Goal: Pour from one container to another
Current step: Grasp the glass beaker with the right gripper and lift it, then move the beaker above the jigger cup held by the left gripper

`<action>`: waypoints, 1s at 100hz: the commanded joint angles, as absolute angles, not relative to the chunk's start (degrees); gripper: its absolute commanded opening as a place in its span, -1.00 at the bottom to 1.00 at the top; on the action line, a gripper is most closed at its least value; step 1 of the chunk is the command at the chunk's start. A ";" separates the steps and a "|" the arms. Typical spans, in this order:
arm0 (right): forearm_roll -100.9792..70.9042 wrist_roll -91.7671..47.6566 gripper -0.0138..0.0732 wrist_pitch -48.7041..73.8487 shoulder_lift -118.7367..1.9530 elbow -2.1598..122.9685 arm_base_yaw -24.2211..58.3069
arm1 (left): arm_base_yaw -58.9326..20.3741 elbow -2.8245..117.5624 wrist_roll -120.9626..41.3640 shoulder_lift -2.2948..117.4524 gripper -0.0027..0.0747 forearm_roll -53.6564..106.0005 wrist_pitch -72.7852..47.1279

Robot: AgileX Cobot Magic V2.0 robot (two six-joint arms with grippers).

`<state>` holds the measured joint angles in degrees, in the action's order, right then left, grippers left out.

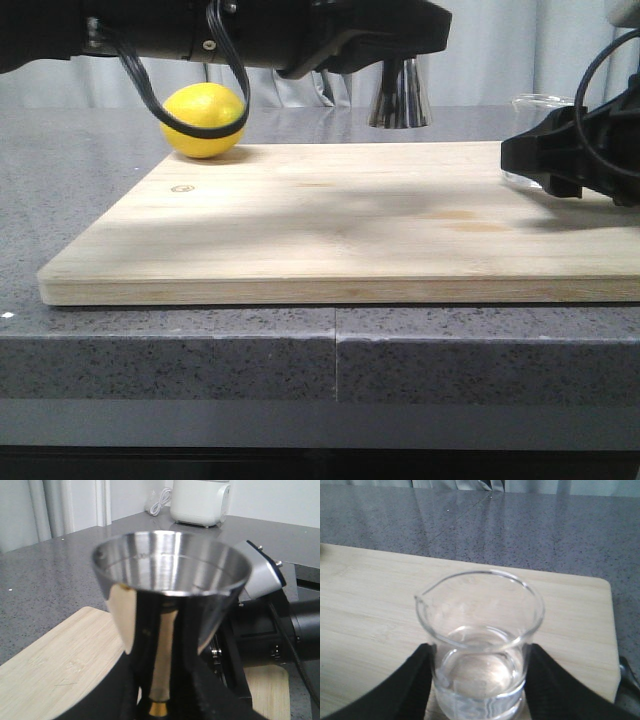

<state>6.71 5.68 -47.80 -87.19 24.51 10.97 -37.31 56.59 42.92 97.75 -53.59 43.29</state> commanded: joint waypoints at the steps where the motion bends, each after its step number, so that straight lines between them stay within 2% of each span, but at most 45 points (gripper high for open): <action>1: 7.04 5.27 -0.13 -53.01 -85.39 26.03 11.05 | -37.28 57.96 43.67 94.72 -0.99 -51.35 47.50; 28: 7.04 5.27 -0.13 -53.16 -83.71 26.03 11.05 | -37.28 57.96 43.67 94.72 -0.99 -52.04 47.50; 64: 8.32 5.27 -0.13 -45.63 -72.87 26.27 11.05 | -37.28 57.96 43.76 94.72 -0.99 -52.41 47.50; 100: 17.42 5.27 -0.13 -22.80 -62.85 38.87 11.05 | -37.28 57.96 46.36 94.72 -0.99 -55.81 47.50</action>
<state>15.58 5.68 -22.52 -65.83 34.50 11.06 -37.31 56.59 45.24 97.75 -57.52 43.34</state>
